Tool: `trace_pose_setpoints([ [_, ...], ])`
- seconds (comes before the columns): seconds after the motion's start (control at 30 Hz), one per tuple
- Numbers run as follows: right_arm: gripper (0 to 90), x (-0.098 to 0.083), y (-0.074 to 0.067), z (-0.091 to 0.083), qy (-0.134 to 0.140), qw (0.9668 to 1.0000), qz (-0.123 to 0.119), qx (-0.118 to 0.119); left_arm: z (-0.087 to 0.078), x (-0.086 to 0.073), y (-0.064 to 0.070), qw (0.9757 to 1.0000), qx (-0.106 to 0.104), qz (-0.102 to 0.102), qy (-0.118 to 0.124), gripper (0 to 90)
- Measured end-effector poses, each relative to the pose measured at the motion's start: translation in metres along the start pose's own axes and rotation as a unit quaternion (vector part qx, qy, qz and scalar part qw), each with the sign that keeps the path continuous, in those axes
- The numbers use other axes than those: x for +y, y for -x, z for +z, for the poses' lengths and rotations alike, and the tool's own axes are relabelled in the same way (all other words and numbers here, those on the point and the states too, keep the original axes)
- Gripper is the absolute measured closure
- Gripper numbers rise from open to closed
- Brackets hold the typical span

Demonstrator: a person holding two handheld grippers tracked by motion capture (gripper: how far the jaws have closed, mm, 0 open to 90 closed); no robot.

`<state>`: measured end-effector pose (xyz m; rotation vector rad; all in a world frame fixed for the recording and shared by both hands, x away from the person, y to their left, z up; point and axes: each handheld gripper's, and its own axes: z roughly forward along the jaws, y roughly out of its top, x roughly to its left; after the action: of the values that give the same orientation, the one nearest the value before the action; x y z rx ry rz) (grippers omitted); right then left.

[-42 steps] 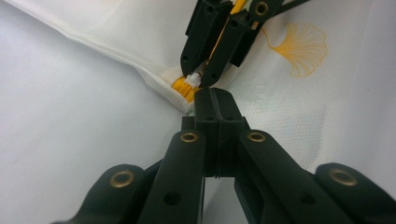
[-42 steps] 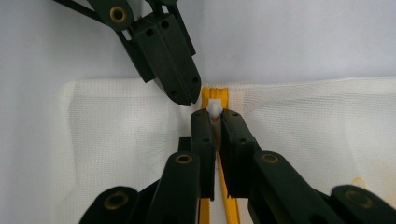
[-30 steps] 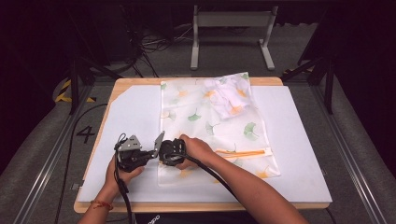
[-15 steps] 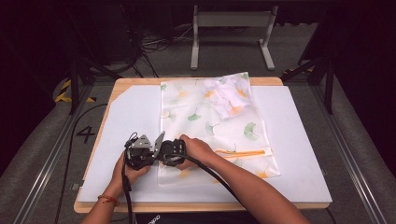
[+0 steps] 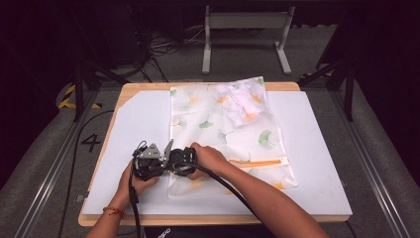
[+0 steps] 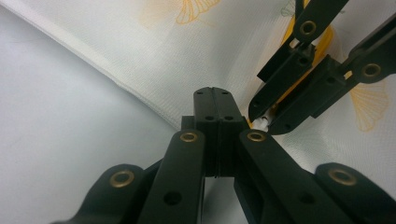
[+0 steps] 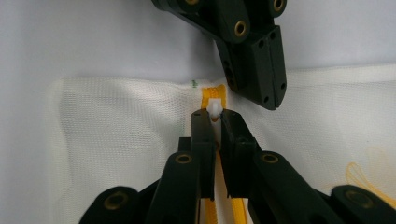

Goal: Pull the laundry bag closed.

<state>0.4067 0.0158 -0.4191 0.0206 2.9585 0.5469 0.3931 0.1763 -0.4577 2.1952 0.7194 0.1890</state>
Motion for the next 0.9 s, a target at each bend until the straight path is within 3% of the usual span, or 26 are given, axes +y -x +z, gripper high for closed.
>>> trace_pose_setpoints([
  [0.23, 84.4, -0.001, 0.0, 0.0, 0.001, 1.0, -0.007, -0.005, -0.002, 0.0, 0.0, 1.0, 0.001, -0.004, 0.002, 90.0],
  [0.27, 84.4, -0.001, 0.0, -0.001, 0.0, 1.0, -0.007, -0.004, -0.003, -0.001, 0.001, 1.0, -0.003, -0.004, 0.004, 90.0],
  [0.3, 84.4, -0.001, 0.0, -0.001, 0.0, 0.9999, -0.01, -0.005, -0.007, -0.002, 0.001, 0.9994, -0.02, -0.024, 0.017, 90.0],
  [0.33, 84.3, -0.001, -0.001, -0.001, 0.0, 0.9999, -0.01, -0.006, -0.007, -0.002, 0.001, 0.9994, -0.02, -0.024, 0.017, 90.0],
  [0.37, 84.4, -0.001, -0.001, -0.001, 0.001, 0.9999, -0.011, -0.006, -0.008, -0.003, 0.004, 0.9986, -0.035, -0.031, 0.027, 90.0],
  [0.53, 84.3, -0.001, -0.002, 0.0, 0.001, 0.9999, -0.013, -0.005, -0.007, -0.005, 0.006, 0.9987, -0.031, -0.033, 0.024, 90.0],
  [0.57, 84.2, 0.0, -0.002, 0.0, -0.001, 0.9999, -0.015, -0.005, -0.005, -0.005, 0.007, 0.9994, -0.018, -0.028, 0.012, 90.0],
  [0.6, 84.2, 0.002, -0.004, 0.0, -0.007, 0.9997, -0.021, -0.009, -0.003, -0.003, 0.012, 1.0, 0.003, -0.005, 0.001, 90.0],
  [0.9, 84.2, 0.004, -0.006, 0.001, -0.015, 0.9995, -0.023, -0.015, -0.003, -0.004, 0.011, 1.0, 0.001, 0.001, 0.0, 90.0],
])
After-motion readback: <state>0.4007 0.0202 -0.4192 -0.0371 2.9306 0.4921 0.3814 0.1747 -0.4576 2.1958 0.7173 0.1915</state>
